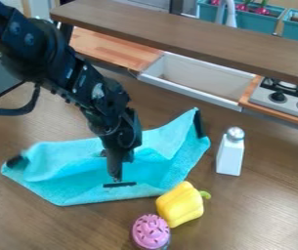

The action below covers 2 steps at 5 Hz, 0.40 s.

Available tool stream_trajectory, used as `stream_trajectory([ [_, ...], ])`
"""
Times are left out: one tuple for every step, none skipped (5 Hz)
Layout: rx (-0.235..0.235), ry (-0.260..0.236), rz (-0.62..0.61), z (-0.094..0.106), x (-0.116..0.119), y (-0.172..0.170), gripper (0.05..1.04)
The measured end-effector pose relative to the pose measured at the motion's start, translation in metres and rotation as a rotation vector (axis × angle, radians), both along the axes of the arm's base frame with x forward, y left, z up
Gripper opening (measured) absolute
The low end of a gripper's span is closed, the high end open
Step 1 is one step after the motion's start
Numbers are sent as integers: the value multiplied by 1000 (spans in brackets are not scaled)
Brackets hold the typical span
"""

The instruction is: Fold the cloth from top left to bottom right

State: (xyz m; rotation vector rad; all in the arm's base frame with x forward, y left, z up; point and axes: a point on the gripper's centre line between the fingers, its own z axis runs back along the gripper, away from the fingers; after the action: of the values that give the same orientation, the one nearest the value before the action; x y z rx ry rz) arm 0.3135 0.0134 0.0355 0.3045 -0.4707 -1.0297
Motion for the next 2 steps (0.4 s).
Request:
stream_trajectory([
  [3,11,-24,-2,-8,-7,75],
  [10,11,-37,-3,-9,-10,219],
])
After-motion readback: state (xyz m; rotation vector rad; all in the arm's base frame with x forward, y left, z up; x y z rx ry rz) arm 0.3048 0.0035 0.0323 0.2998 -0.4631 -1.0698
